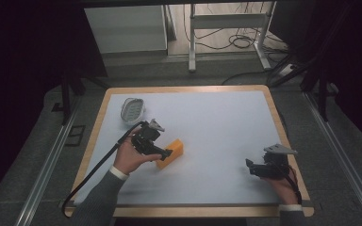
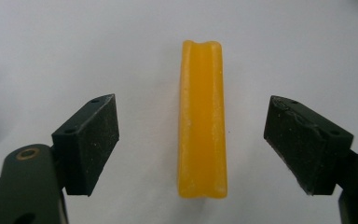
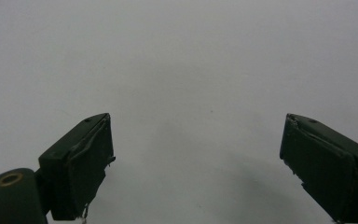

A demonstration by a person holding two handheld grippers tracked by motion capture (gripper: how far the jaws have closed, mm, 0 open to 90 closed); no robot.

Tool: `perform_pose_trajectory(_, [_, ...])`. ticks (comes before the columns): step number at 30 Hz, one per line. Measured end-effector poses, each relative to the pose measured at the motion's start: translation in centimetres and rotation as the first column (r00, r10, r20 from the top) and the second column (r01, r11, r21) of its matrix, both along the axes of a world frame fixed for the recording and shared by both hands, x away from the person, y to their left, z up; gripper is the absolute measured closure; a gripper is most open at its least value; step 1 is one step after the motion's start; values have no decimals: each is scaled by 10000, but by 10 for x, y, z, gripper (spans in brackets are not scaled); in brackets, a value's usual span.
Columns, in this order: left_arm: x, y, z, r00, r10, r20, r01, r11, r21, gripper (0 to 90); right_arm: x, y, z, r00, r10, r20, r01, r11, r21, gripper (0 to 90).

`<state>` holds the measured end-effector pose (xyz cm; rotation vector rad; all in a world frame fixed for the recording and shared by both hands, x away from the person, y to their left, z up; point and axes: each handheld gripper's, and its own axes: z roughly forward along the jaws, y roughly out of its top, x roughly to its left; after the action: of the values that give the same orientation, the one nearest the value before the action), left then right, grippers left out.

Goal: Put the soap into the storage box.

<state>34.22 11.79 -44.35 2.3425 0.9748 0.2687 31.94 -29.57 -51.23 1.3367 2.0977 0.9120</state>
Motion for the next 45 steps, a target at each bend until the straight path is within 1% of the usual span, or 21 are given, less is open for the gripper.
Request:
perform_pose_trajectory(2, [1, -3, -3, 10000, -17, -79, 17, 10000, 25, 195, 0, 0, 0, 10000, -17, 4, 17, 10000, -11, 96])
perform_pose_trajectory(3, [4, -10, -10, 9997, -55, -244, 59, 9998, 167, 204, 0, 0, 0, 10000, -41, -11, 41, 10000, 14, 96])
perform_pose_trajectory(4, [4, -10, -10, 9997, -55, -244, 59, 9998, 167, 210, 0, 0, 0, 10000, -41, -11, 41, 10000, 14, 96])
perform_pose_trajectory(6, [8, -17, -19, 9993, -53, -365, 66, 9994, 345, 226, 0, 2, -1, 10000, 27, -4, -27, 10000, -26, 96])
perform_pose_trajectory(9, [11, -20, -24, 9987, -31, -501, 53, 9990, 445, 251, 0, 1, -1, 10000, -15, -13, 15, 10000, -37, 96])
perform_pose_trajectory(12, [12, -20, -27, 9987, 71, -513, -40, 9981, 613, 272, 0, -1, -2, 10000, -60, -32, 60, 10000, -48, 96])
perform_pose_trajectory(16, [13, -22, -29, 9984, 49, -569, -10, 9977, 674, 297, 0, -1, -2, 9999, -92, -42, 92, 9999, -76, 96])
perform_pose_trajectory(18, [14, -26, -38, 9965, -4, -839, 77, 9962, 869, 343, 0, 0, -3, 9999, -97, -67, 96, 9999, -139, 96])
perform_pose_trajectory(19, [14, -26, -38, 9965, -4, -839, 77, 9962, 869, 353, 0, 0, -3, 9999, -97, -67, 96, 9999, -139, 96])
perform_pose_trajectory(20, [15, -28, -44, 9959, 8, -910, 87, 9944, 1049, 383, 0, 0, -3, 9999, -100, -73, 99, 9998, -166, 96])
perform_pose_trajectory(22, [16, -30, -48, 9946, 27, -1035, 83, 9944, 1054, 436, 0, 0, -3, 9999, -106, -73, 104, 9998, -184, 96])
perform_pose_trajectory(24, [17, -30, -50, 9946, -8, -1034, 115, 9946, 1030, 529, 0, -1, -3, 9999, -107, -75, 106, 9998, -183, 96])
perform_pose_trajectory(25, [17, -30, -51, 9946, -17, -1042, 120, 9951, 985, 529, 0, -1, -4, 9999, -128, -97, 126, 9998, -177, 96])
perform_pose_trajectory(26, [17, -30, -52, 9940, -23, -1091, 131, 9950, 986, 567, 0, -1, -4, 9998, -136, -112, 134, 9998, -165, 96])
perform_pose_trajectory(28, [17, -29, -52, 9940, 38, -1093, 70, 9951, 984, 610, 0, -1, -4, 9998, -143, -121, 141, 9997, -180, 96])
perform_pose_trajectory(35, [17, -27, -51, 9923, -70, -1233, 189, 9952, 957, 614, 0, -1, -4, 9998, -172, -79, 171, 9997, -188, 96])
perform_pose_trajectory(36, [18, -26, -50, 9902, -112, -1395, 243, 9954, 923, 614, 0, -2, -4, 9998, -177, -94, 175, 9997, -184, 96])
perform_pose_trajectory(37, [18, -26, -50, 9902, -112, -1395, 243, 9954, 923, 614, 0, -2, -4, 9998, -177, -94, 175, 9997, -184, 96])
perform_pose_trajectory(40, [19, -22, -45, 9906, -96, -1364, 217, 9960, 871, 614, 0, -2, -3, 9998, -203, -80, 201, 9996, -183, 96])
perform_pose_trajectory(44, [19, -15, -35, 9928, -15, -1199, 88, 9981, 607, 614, 0, -3, -2, 9998, -215, -58, 214, 9996, -195, 96])
perform_pose_trajectory(45, [19, -11, -29, 9941, 42, -1085, 10, 9989, 472, 614, 0, -4, -2, 9997, -219, -51, 219, 9996, -170, 96])
